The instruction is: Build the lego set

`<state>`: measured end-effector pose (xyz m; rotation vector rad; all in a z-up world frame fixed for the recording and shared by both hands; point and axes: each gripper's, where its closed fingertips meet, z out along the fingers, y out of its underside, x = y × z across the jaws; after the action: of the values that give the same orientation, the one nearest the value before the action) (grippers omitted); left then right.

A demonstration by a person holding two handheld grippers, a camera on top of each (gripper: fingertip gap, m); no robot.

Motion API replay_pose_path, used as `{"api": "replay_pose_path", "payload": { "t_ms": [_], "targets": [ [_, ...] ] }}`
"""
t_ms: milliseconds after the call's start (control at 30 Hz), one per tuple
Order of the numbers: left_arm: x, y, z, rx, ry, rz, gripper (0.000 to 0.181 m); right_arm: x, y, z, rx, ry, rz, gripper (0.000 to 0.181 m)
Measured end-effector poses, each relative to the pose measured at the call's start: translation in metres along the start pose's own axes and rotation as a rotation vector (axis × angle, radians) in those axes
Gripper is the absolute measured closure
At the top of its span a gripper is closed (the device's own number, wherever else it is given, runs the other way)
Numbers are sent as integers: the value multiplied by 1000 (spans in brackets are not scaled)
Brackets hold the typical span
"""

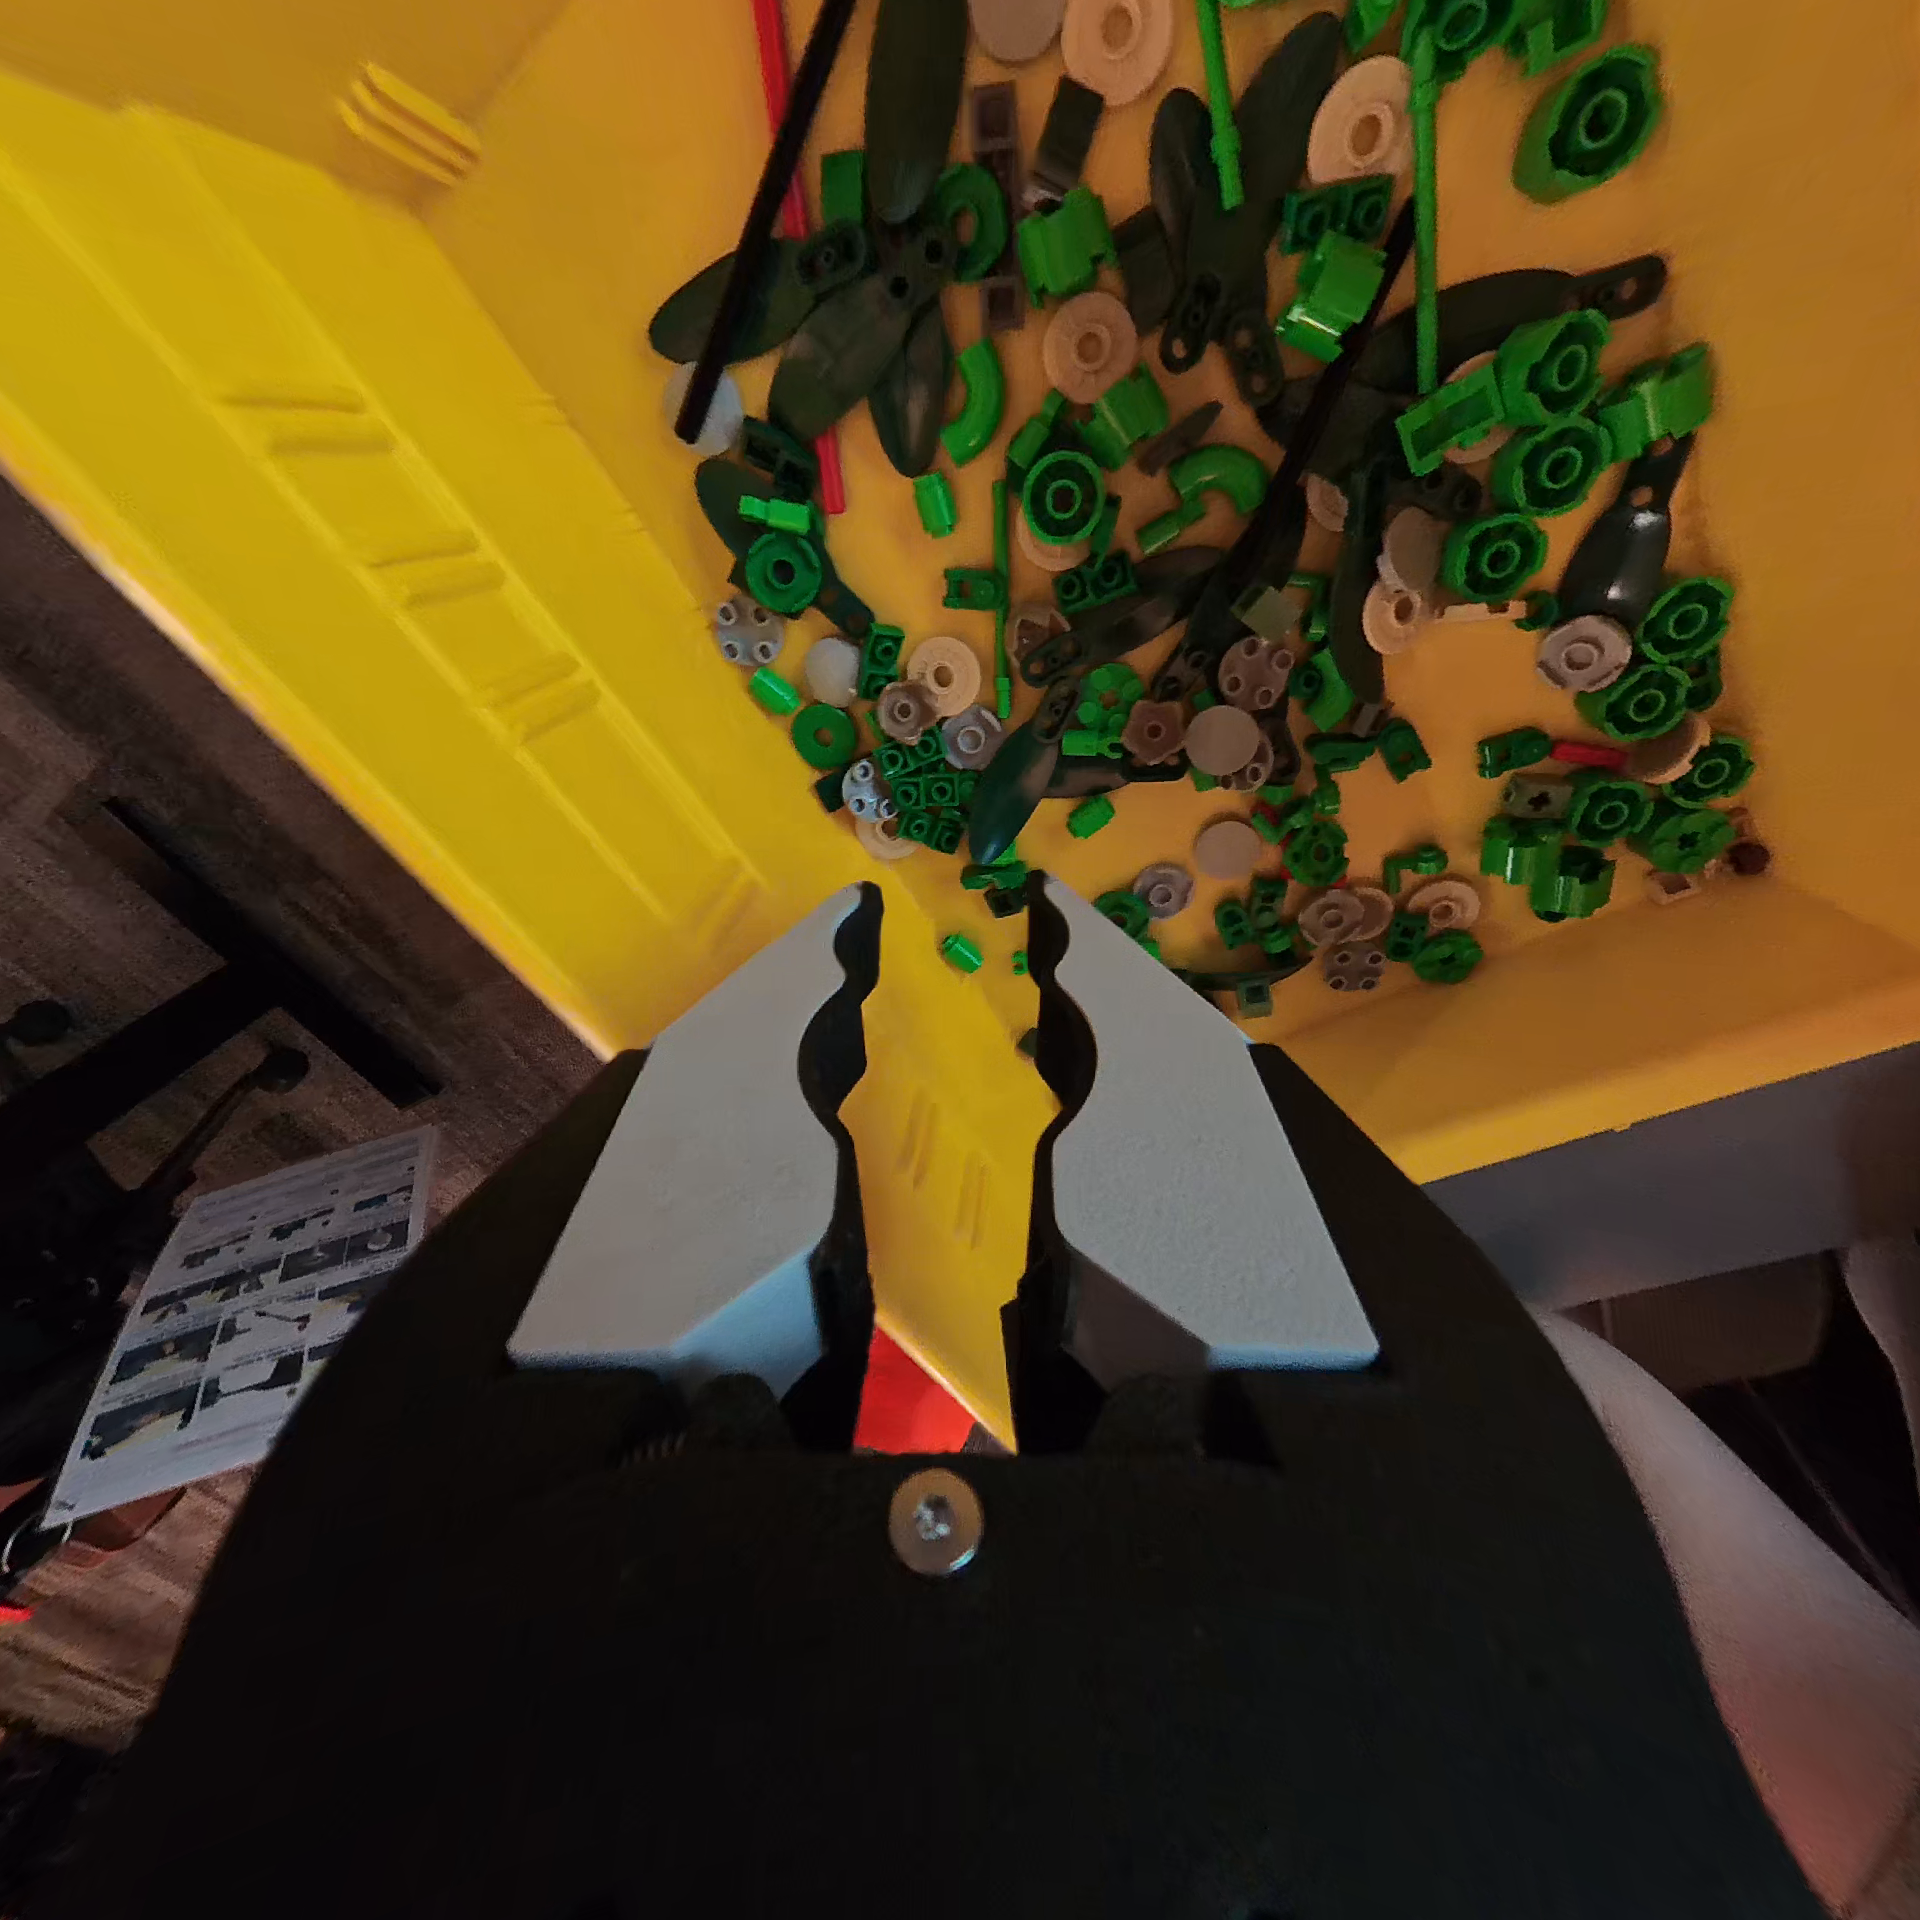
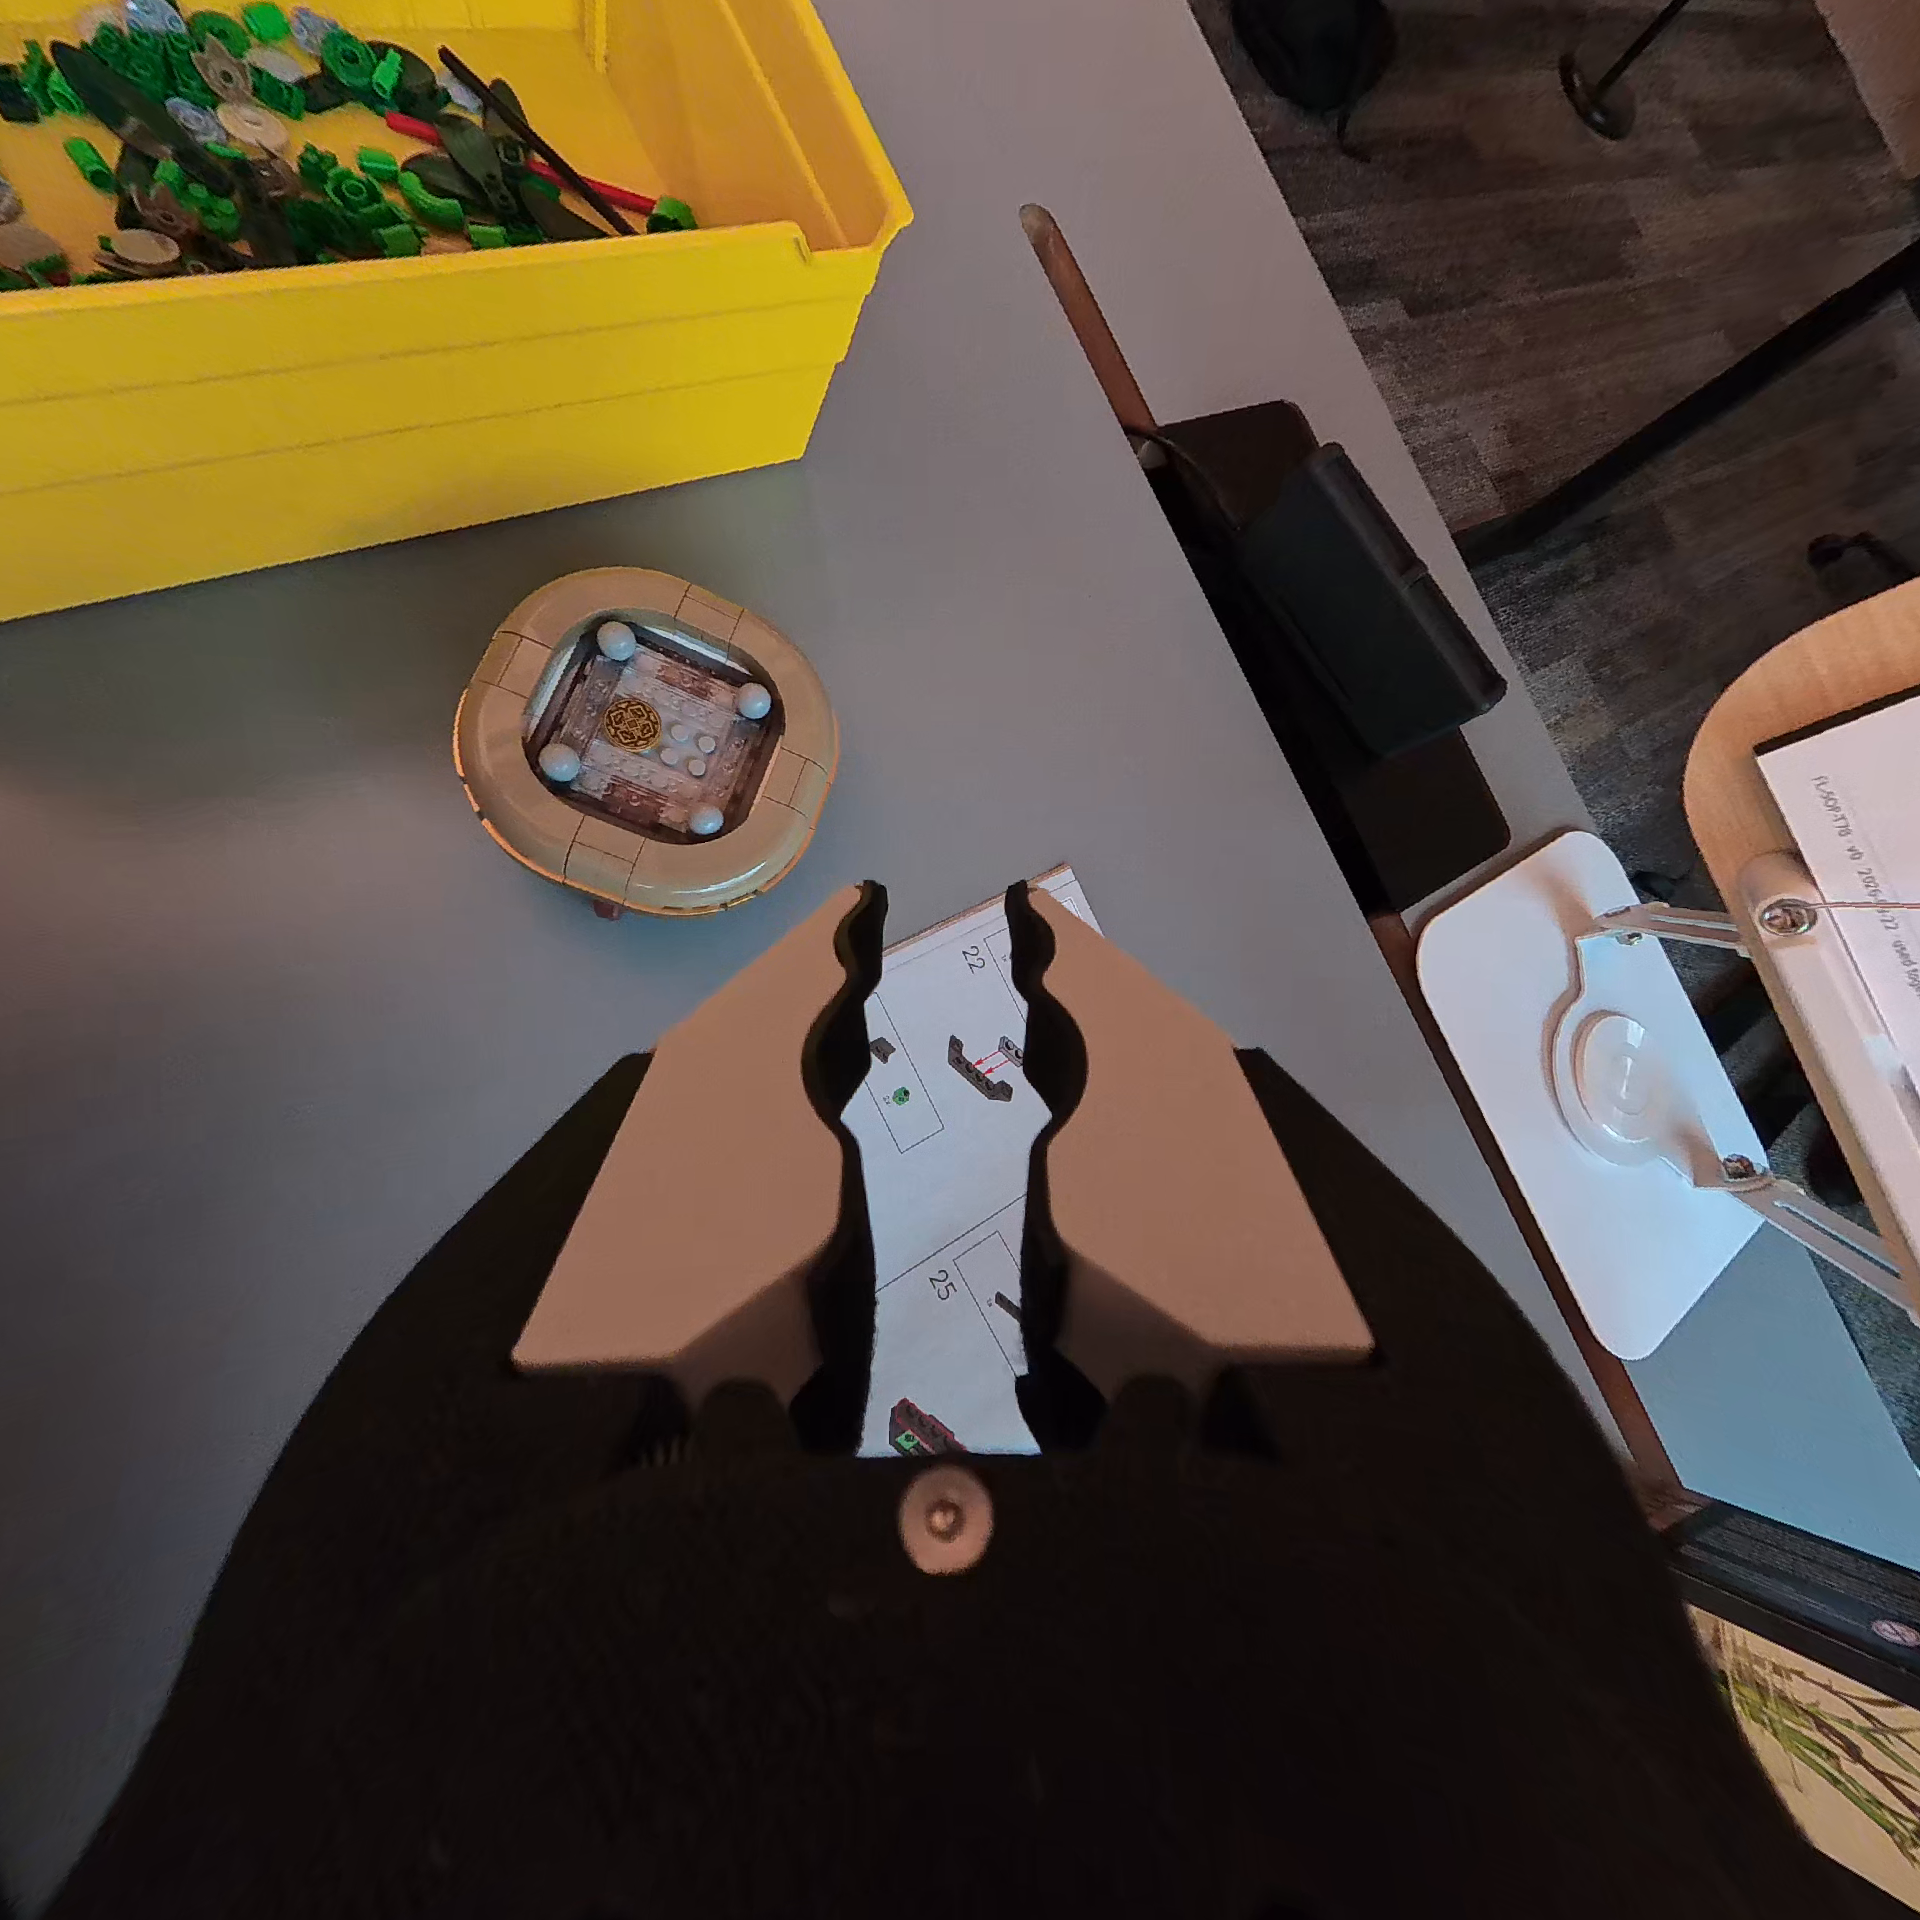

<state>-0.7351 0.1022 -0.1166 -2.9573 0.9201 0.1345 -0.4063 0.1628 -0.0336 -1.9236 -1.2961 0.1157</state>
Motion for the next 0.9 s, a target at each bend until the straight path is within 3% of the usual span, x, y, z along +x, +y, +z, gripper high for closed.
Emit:
{"api": "replay_pose_path", "payload": {
  "t_ms": [233,900],
  "targets": [
    [10,-8,23,-40,113,85,155,-2,2,2,-14,-6,-5,158],
    [14,11,47,-211,159,86,165,-4,6,5,-39,-17,-16,158]
  ]
}}
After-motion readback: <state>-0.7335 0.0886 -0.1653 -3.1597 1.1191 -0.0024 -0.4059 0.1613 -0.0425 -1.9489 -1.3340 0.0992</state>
